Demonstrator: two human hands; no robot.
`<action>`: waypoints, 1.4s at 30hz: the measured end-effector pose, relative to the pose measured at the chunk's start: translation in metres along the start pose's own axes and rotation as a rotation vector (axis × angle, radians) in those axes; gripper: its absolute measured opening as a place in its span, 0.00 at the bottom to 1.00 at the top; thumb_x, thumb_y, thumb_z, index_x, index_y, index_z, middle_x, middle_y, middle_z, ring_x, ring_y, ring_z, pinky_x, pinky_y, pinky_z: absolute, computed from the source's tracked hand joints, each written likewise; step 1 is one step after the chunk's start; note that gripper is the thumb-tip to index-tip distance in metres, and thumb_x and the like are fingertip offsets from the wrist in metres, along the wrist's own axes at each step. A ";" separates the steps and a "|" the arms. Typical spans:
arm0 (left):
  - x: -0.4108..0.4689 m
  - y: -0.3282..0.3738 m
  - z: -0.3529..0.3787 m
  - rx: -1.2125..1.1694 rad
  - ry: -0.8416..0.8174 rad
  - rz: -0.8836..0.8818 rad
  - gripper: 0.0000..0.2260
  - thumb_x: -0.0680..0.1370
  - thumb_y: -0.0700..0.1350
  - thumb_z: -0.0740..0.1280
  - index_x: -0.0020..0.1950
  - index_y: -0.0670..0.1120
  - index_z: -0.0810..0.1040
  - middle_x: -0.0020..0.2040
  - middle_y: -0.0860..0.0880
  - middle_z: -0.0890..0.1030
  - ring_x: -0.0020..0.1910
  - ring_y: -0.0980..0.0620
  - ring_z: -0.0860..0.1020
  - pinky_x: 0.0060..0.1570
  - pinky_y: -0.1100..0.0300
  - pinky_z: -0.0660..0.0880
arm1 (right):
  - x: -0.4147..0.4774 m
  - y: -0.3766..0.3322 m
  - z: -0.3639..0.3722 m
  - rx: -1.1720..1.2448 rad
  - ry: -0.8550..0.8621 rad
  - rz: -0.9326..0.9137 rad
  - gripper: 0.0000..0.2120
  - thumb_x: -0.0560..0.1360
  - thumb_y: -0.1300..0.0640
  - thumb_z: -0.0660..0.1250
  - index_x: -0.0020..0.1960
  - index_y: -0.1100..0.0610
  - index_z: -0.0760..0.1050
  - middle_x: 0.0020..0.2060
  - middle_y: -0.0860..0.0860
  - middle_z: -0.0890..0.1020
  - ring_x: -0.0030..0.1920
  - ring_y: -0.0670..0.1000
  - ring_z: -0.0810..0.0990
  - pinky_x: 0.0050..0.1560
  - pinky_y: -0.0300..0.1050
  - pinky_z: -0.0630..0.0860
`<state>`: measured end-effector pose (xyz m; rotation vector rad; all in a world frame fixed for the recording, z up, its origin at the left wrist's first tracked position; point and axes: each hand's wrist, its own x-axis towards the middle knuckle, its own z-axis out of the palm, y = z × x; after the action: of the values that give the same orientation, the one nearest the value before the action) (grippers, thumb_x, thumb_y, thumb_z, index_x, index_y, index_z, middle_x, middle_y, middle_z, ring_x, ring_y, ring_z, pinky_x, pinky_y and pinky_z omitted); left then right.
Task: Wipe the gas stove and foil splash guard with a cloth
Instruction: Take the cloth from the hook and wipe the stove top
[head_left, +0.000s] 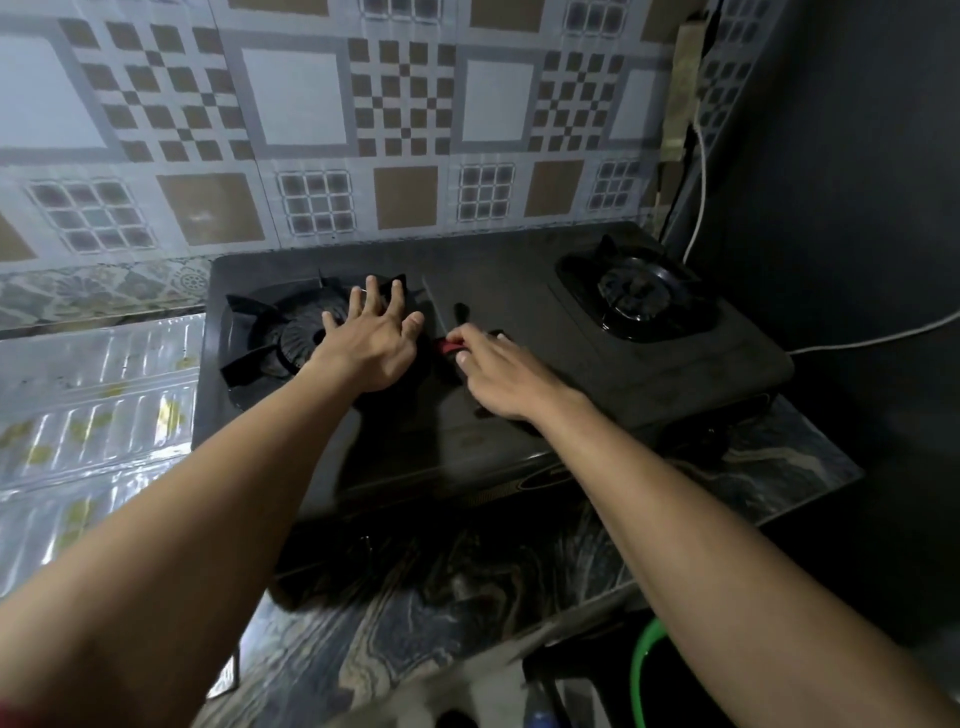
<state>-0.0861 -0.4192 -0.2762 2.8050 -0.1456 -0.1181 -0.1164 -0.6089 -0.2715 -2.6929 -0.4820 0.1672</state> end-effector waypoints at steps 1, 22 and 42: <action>0.000 0.000 0.000 0.004 -0.004 0.001 0.29 0.82 0.60 0.44 0.80 0.50 0.42 0.80 0.43 0.39 0.78 0.42 0.40 0.71 0.33 0.41 | -0.009 -0.005 0.004 -0.006 -0.009 -0.036 0.16 0.82 0.55 0.51 0.68 0.55 0.67 0.68 0.55 0.73 0.67 0.59 0.70 0.65 0.55 0.64; -0.001 -0.001 0.011 0.160 0.044 0.065 0.30 0.80 0.63 0.41 0.80 0.54 0.44 0.80 0.44 0.43 0.79 0.44 0.42 0.73 0.36 0.44 | -0.027 0.119 -0.037 -0.035 0.114 0.222 0.24 0.83 0.51 0.50 0.77 0.58 0.59 0.77 0.57 0.61 0.76 0.55 0.59 0.74 0.49 0.55; -0.007 0.017 0.010 0.111 0.039 -0.010 0.27 0.83 0.57 0.45 0.80 0.50 0.48 0.80 0.40 0.45 0.79 0.41 0.43 0.72 0.34 0.45 | -0.091 0.029 0.019 -0.076 0.149 -0.313 0.21 0.82 0.51 0.53 0.73 0.54 0.68 0.72 0.51 0.71 0.73 0.50 0.65 0.74 0.49 0.59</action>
<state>-0.0954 -0.4370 -0.2794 2.9173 -0.1327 -0.0590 -0.1955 -0.6591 -0.2965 -2.6339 -0.8661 -0.1416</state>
